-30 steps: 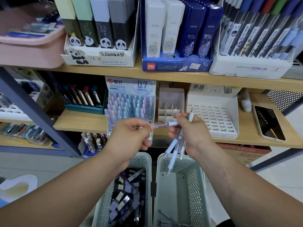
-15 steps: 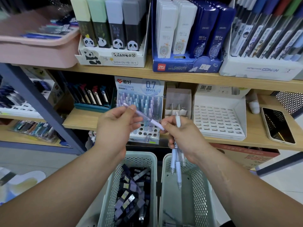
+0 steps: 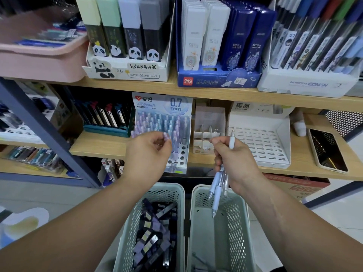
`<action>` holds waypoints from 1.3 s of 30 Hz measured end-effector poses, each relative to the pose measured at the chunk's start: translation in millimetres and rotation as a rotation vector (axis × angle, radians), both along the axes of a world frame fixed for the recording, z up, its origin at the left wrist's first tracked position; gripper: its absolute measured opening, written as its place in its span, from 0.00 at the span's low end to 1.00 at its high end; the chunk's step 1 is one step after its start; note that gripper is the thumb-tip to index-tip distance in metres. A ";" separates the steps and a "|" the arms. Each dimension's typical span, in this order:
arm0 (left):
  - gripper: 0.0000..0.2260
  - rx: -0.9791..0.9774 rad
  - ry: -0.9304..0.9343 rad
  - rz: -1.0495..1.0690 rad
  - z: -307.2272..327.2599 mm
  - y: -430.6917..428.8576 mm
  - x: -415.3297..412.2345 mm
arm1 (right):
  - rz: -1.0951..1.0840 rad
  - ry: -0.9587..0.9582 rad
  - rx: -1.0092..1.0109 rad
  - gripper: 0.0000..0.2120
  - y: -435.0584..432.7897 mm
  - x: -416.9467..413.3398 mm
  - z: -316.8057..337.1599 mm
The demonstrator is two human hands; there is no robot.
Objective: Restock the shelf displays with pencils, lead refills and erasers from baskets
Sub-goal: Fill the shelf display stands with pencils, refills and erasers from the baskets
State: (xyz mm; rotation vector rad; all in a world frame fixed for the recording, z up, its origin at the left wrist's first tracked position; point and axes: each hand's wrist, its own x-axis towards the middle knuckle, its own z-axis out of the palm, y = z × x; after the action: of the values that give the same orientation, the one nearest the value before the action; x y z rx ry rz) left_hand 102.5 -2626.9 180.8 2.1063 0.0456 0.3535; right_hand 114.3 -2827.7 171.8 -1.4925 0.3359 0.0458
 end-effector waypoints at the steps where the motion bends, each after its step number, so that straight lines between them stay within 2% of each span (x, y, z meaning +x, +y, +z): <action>1: 0.15 0.005 -0.002 0.004 0.5 -2.6 1.3 | -0.006 -0.008 0.010 0.04 -1.5 0.7 0.4; 8: 0.16 0.198 -0.057 0.021 0.8 -6.5 8.5 | -0.035 -0.013 0.028 0.05 -13.4 3.9 1.8; 13: 0.17 0.377 -0.059 -0.029 -8.8 -9.0 8.7 | -0.075 0.014 0.148 0.05 -16.2 4.6 4.1; 21: 0.17 0.441 0.009 -0.030 -9.7 -14.0 12.4 | -0.154 -0.007 0.318 0.06 -16.4 6.9 10.3; 25: 0.12 0.436 0.018 -0.033 -12.6 -9.5 11.8 | -0.152 -0.008 0.299 0.06 -13.5 6.4 11.3; 29: 0.13 0.430 0.052 -0.057 -14.8 -6.0 7.5 | -0.133 0.003 0.249 0.05 -8.7 4.7 11.0; 33: 0.19 0.455 0.135 -0.092 -28.6 -0.7 9.6 | -0.120 0.002 0.214 0.05 -3.3 2.5 10.3; 39: 0.11 0.576 0.123 -0.058 -42.7 -6.5 17.6 | -0.124 -0.001 0.204 0.05 -6.5 2.3 8.8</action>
State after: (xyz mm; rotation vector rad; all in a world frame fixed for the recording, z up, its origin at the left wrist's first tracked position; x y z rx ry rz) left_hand 120.1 -2633.4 138.2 2.6918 -0.0513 0.2159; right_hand 116.6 -2834.2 180.7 -1.2674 0.4101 -0.0195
